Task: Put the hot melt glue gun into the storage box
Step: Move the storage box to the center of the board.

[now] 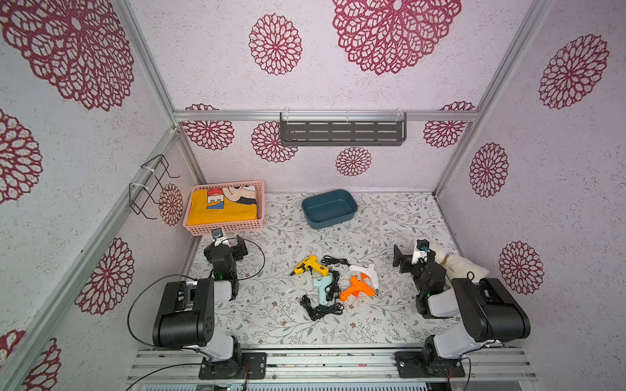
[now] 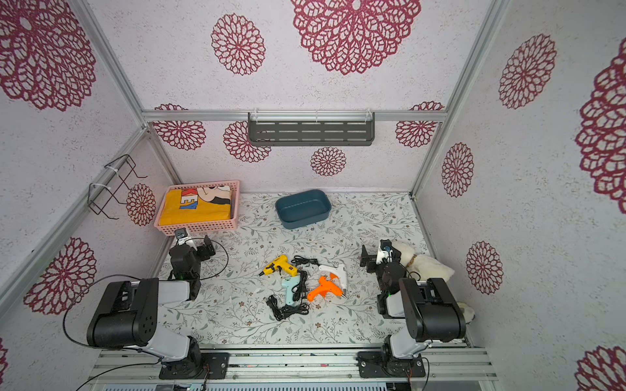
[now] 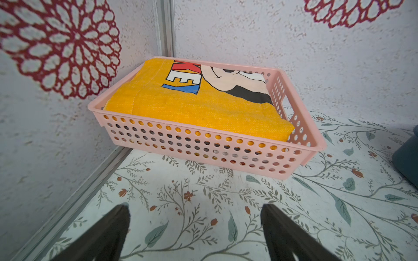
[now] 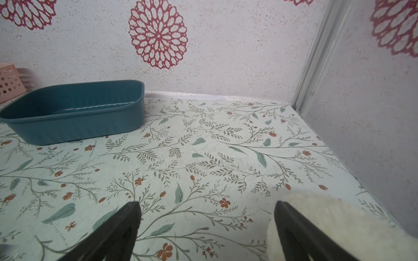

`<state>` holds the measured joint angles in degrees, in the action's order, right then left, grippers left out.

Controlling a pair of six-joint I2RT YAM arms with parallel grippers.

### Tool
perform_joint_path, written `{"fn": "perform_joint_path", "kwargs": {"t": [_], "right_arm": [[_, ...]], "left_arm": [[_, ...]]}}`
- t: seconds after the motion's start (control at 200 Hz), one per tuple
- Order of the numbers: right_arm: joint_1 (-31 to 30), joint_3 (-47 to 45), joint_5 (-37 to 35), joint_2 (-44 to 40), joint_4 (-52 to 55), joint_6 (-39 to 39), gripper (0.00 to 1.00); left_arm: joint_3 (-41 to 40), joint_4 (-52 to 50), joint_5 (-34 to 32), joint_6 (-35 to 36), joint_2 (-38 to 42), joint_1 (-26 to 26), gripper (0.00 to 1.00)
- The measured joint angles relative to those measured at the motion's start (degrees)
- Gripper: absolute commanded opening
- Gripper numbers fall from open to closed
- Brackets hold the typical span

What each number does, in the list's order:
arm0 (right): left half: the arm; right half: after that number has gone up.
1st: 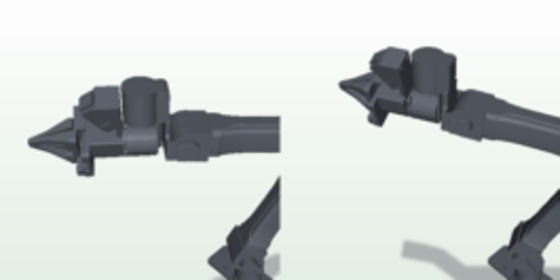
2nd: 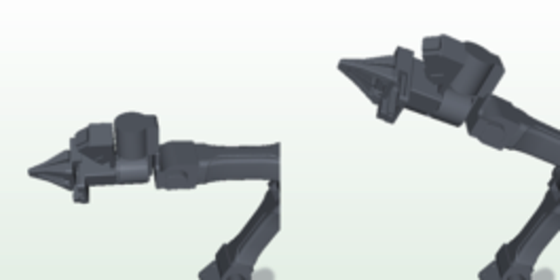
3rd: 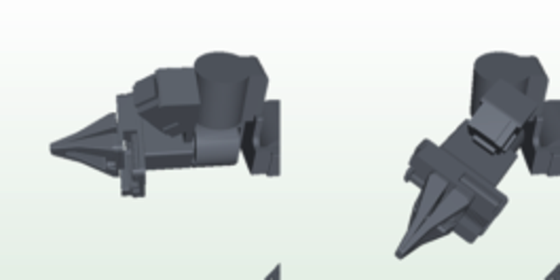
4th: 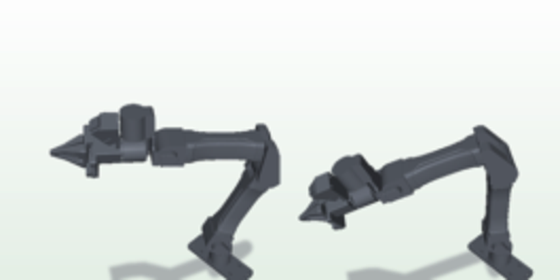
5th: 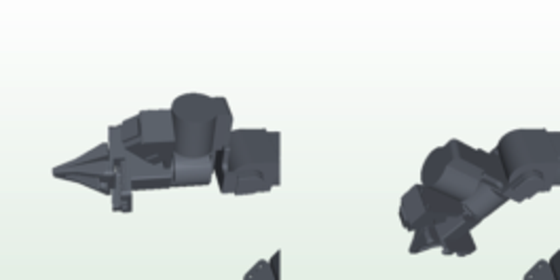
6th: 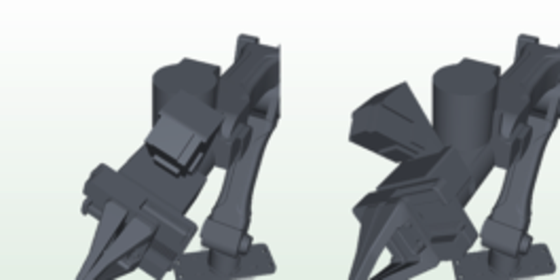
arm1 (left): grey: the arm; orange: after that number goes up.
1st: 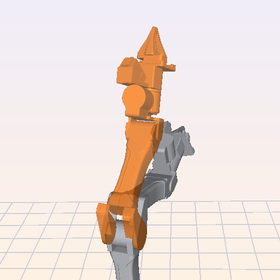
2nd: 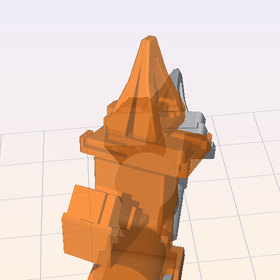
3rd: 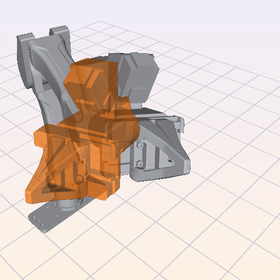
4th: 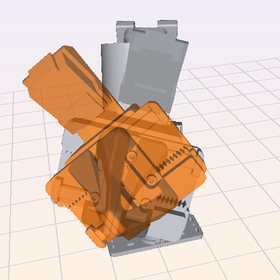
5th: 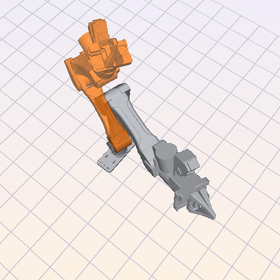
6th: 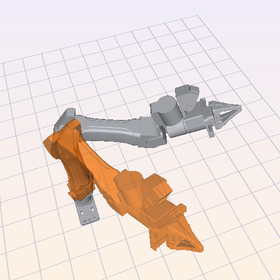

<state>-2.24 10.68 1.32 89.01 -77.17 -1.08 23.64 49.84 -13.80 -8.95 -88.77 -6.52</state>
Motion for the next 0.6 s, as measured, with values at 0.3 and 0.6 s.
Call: {"fn": "perform_joint_path", "kwargs": {"t": [0.3, 0.6], "right_arm": [[0.00, 0.04, -2.49, 0.00, 1.01, 0.17, 0.99], [-1.90, 0.68, -9.18, -3.93, 6.01, 0.52, 0.99]], "left_arm": [[0.00, -0.02, -0.02, 0.00, 0.00, 0.00, 0.98], [3.56, -9.07, -0.66, 0.15, 1.49, 0.33, 0.98]]}}
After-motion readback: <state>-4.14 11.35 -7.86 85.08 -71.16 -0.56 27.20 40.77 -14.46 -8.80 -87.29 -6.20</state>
